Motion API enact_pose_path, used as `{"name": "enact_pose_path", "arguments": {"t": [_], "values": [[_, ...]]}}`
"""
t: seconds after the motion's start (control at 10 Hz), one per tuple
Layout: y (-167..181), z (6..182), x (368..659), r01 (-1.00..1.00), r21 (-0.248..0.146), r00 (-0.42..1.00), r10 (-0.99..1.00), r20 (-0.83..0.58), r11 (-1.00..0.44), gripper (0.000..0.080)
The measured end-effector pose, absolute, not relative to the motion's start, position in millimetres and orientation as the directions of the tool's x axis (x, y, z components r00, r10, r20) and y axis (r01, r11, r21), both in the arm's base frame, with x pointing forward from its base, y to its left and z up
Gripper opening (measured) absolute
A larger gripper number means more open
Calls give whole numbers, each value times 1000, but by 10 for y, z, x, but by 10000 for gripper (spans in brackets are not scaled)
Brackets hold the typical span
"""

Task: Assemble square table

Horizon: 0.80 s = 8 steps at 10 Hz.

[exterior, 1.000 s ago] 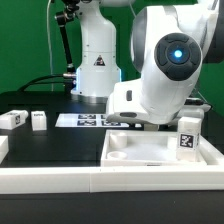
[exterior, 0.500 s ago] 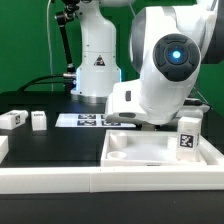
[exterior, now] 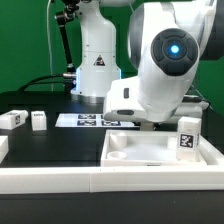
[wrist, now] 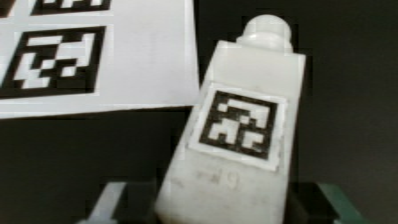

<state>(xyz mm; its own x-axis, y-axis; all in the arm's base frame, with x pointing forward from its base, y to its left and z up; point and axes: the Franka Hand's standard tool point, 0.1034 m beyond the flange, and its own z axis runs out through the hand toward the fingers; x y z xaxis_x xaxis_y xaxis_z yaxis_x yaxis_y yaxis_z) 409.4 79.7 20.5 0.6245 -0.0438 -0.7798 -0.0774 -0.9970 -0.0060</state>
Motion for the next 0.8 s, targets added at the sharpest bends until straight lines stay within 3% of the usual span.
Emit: {"name": "enact_pose_path", "arguments": {"t": [0.3, 0.4, 0.6, 0.8], "values": [[597, 625, 4273, -73, -72, 632, 10, -775, -995, 320], [493, 791, 4317, -81, -70, 637, 2, -771, -994, 320], [419, 962, 4408, -87, -71, 662, -5, -749, -994, 320], [417, 916, 4455, -87, -71, 698, -10, -716, -994, 320]]}}
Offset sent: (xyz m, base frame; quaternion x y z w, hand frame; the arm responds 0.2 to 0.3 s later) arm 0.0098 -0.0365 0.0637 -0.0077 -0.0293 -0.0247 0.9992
